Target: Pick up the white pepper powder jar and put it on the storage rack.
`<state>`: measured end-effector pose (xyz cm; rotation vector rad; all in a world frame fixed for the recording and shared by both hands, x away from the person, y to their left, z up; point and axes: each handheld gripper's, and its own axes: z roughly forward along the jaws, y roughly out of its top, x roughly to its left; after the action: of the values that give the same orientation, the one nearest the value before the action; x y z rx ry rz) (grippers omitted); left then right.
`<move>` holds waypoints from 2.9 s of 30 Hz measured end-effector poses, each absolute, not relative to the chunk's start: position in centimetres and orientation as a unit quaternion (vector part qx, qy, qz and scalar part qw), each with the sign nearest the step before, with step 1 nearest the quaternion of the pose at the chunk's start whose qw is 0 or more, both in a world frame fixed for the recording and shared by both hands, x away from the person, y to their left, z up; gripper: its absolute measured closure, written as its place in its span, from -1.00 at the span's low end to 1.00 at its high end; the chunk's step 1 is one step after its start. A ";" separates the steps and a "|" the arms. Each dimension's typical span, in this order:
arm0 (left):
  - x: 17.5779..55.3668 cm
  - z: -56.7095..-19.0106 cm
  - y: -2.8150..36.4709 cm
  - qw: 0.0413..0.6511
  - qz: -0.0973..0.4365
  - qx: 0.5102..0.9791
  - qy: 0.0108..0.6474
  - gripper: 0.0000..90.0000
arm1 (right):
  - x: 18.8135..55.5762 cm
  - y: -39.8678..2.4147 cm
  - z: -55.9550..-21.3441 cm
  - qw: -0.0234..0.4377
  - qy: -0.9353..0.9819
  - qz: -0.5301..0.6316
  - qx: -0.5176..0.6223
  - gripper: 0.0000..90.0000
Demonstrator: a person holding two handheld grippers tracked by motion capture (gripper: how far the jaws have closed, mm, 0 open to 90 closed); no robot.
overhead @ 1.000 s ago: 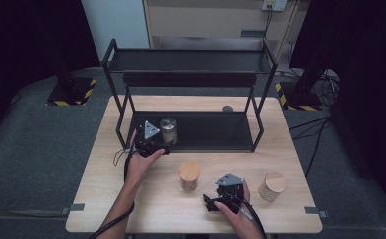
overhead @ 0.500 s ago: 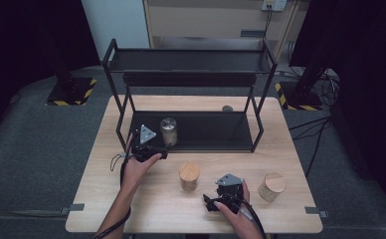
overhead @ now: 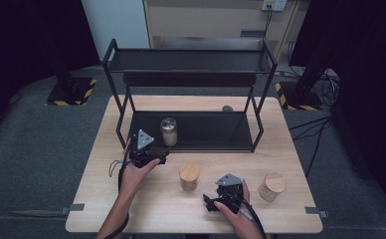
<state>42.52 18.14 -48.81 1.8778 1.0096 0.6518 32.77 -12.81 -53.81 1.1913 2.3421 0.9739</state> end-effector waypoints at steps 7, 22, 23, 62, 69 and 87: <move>41.6 -48.7 18.3 0.443 0.264 0.754 0.407 -0.91 | 32.8 -12.8 -53.8 0.169 0.824 0.343 0.419 -0.99; 39.5 -49.0 19.3 0.439 0.262 0.755 0.411 -0.91 | 32.8 -12.8 -53.8 0.169 0.824 0.343 0.419 -0.99; 39.3 -49.0 19.4 0.438 0.263 0.755 0.410 -0.91 | 32.8 -12.8 -53.8 0.169 0.824 0.343 0.419 -0.99; 33.6 -50.6 21.8 0.406 0.237 0.772 0.428 -0.94 | 32.7 -12.7 -53.8 0.169 0.823 0.341 0.423 -0.99; 33.0 -51.5 22.6 0.390 0.230 0.773 0.445 -0.93 | 32.8 -12.7 -53.8 0.170 0.822 0.341 0.424 -0.99; 33.1 -52.9 23.9 0.350 0.216 0.779 0.473 -0.92 | 32.9 -12.6 -53.8 0.170 0.821 0.341 0.426 -0.99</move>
<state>33.09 23.86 -52.89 2.0178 1.2263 0.5598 32.88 -12.58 -53.78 1.2111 2.3320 0.9676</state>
